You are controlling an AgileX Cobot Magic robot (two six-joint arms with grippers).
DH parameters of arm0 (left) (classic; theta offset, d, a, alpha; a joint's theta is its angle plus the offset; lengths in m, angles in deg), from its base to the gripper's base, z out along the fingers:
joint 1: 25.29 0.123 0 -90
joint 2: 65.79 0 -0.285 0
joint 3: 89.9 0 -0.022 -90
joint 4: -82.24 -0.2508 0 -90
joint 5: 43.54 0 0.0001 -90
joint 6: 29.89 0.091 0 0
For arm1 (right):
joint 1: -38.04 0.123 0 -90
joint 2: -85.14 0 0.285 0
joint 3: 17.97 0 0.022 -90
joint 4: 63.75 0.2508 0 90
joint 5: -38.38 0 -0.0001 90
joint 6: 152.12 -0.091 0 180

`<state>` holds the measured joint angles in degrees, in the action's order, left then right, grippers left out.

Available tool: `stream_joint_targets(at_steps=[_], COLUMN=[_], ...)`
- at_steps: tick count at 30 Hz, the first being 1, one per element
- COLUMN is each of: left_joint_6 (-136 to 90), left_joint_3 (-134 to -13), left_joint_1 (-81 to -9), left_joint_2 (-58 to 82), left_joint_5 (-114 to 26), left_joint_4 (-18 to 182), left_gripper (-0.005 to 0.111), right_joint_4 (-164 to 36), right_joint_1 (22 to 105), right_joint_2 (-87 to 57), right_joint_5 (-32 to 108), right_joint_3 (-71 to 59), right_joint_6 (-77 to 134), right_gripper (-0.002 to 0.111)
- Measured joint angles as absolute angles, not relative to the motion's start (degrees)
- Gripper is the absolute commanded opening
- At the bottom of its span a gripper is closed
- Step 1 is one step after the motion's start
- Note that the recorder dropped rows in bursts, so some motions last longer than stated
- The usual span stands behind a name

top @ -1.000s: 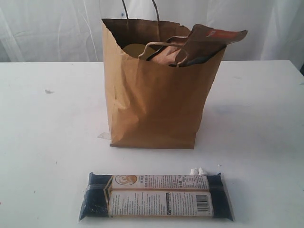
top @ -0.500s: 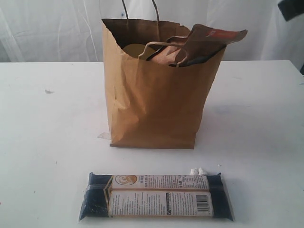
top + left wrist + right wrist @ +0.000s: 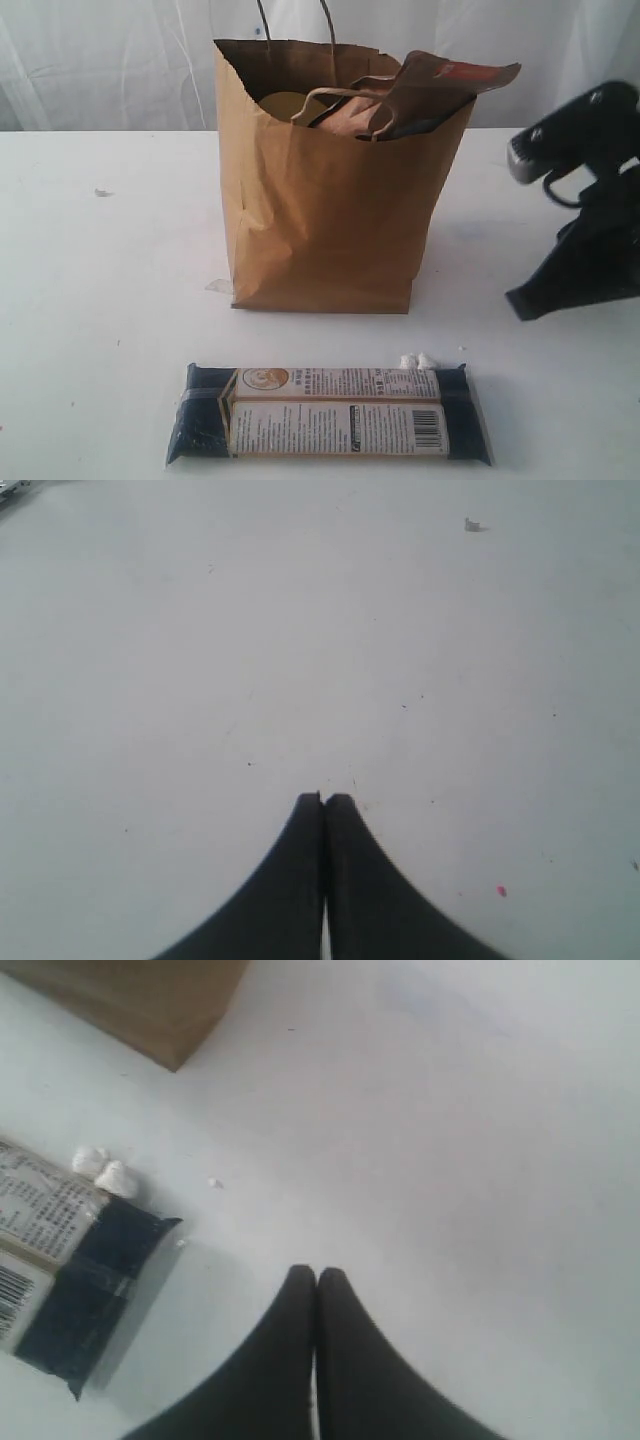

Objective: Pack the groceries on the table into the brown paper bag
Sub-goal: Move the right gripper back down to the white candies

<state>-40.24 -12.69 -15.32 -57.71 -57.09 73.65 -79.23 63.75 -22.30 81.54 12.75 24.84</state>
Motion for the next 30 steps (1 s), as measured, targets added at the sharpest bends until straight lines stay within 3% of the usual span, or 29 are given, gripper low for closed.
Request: stream_joint_targets(at_steps=[10,16,22,30], left_joint_6=[-40.24,-40.24,-40.24,-40.24], left_joint_3=[-12.69,-12.69,-12.69,-12.69], left_joint_1=[-15.32,-15.32,-15.32,-15.32], left_joint_2=[-57.71,-57.71,-57.71,-57.71], left_joint_5=[-57.09,-57.09,-57.09,-57.09], left_joint_4=[73.65,73.65,73.65,73.65], left_gripper=[0.0,0.0,0.0,0.0], right_joint_4=[-72.17,-64.85,-53.74,-47.91], right_joint_1=[63.75,63.75,64.19,64.3], right_joint_2=[-12.74,-7.76,-6.99,-6.9], right_joint_5=[64.28,62.6,60.62,59.19], right_joint_3=[23.07,23.09,23.09,23.09], right_joint_6=[24.52,29.17,40.82,46.56], right_gripper=[0.001,0.014,0.017,0.037])
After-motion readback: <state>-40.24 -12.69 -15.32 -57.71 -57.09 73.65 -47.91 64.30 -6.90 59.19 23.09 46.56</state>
